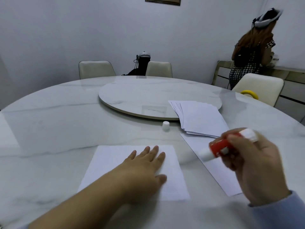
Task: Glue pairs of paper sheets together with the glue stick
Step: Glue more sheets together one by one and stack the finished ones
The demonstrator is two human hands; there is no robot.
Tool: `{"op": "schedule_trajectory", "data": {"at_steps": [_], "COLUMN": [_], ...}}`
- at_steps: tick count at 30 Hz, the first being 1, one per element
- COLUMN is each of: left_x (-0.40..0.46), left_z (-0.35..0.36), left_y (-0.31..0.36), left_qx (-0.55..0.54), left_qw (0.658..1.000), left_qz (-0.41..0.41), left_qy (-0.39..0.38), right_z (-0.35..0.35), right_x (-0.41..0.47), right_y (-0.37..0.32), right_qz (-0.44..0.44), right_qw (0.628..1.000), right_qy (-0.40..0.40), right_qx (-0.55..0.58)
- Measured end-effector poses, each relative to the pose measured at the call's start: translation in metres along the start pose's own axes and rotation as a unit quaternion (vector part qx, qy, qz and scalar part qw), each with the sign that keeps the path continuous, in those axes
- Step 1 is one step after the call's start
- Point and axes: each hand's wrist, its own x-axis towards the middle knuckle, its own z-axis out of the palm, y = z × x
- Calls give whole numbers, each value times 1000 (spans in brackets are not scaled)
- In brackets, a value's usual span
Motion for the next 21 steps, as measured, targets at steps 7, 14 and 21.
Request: {"op": "schedule_trajectory", "data": {"at_steps": [7, 14, 21], "left_x": [-17, 19, 14], "left_z": [-33, 8, 13], "left_y": [-16, -13, -27], "left_qx": [-57, -2, 0], "left_qw": [994, 986, 989], "left_qz": [83, -138, -112], "left_qy": [-36, 97, 99], "right_z": [1, 62, 99], "right_x": [19, 51, 75], "right_y": [-17, 15, 57], "right_qz": [-66, -35, 59], "right_qw": [998, 989, 944], "right_qy": [7, -97, -215], "right_qx": [16, -107, -245]}}
